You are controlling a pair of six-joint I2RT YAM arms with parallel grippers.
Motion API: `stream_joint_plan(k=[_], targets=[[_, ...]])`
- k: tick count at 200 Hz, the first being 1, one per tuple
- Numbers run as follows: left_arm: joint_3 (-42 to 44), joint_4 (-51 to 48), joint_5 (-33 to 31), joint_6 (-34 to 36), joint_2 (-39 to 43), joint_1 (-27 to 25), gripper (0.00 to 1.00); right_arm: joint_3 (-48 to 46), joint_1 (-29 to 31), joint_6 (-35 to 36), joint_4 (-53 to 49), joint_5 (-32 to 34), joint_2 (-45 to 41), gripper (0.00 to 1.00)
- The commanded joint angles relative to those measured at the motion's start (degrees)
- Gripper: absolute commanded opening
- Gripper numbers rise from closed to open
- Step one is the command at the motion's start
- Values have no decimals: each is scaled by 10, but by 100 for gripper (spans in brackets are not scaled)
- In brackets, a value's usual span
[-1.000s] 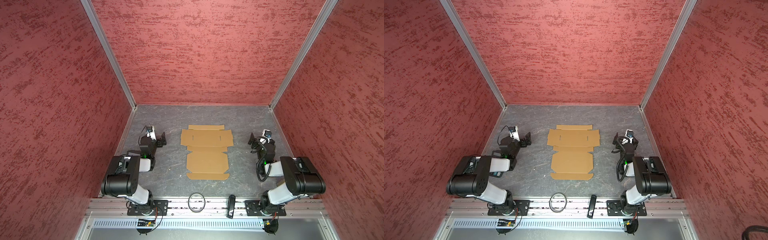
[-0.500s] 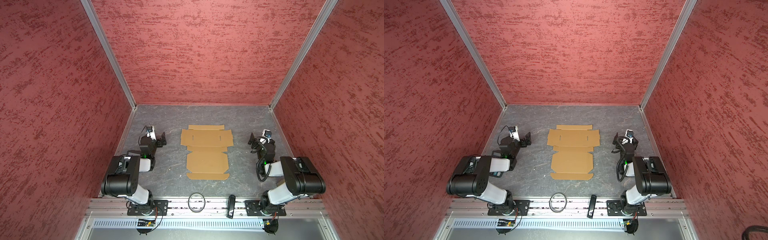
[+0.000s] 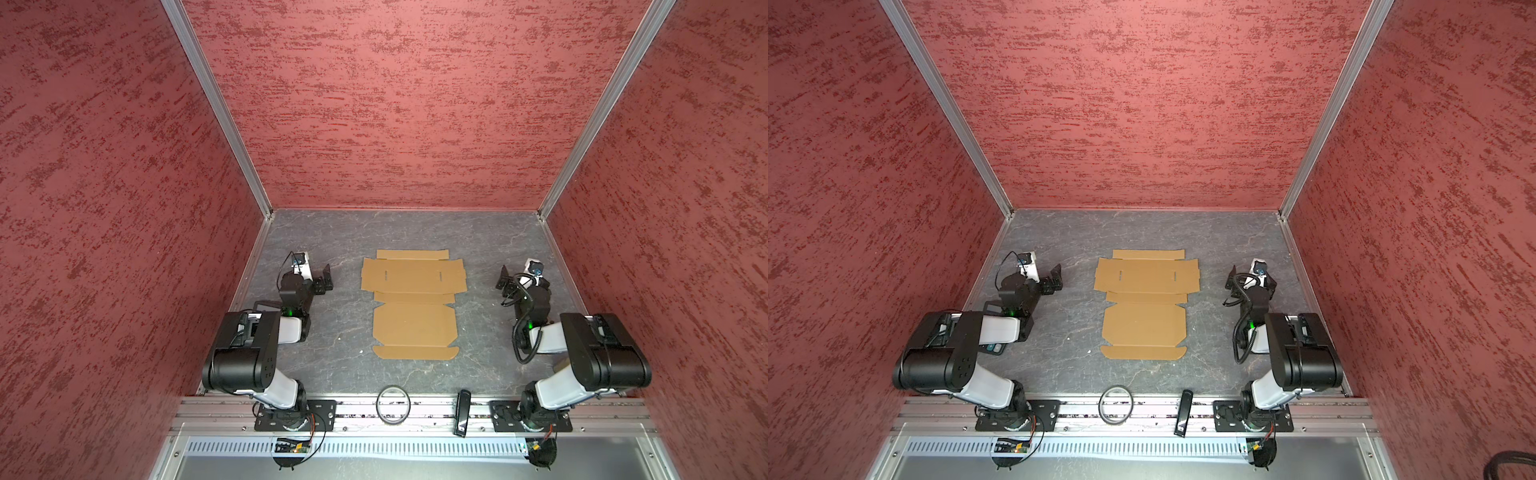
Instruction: Fold the paper box
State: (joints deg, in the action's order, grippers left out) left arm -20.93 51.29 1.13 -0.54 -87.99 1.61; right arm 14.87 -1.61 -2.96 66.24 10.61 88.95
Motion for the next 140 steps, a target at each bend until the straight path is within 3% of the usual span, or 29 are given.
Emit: stream_joint_plan(k=[1,36,58,70,91,104,140], targets=[[-8,-1,2,7,0,1,100,7,-2,3,14,-6,-1,99],[-17,-29,2,5,16,2,99,25,-3,9,-57,-27,-51,99],[-64,-171,-2,-1,76,3,99,57,-3,-19,-172,37,-130,99],[-105,-282,-3,-27,107,9,99,101,-5,-86,-316,90,-173,99],[-172,-425,7,-131,127,42,100,179,-8,-104,-489,-11,-199,99],[-193,-448,78,-170,120,74,100,207,-8,-129,-537,-61,-199,99],[-253,-520,141,-196,102,70,100,260,9,-153,-630,-120,-195,99]])
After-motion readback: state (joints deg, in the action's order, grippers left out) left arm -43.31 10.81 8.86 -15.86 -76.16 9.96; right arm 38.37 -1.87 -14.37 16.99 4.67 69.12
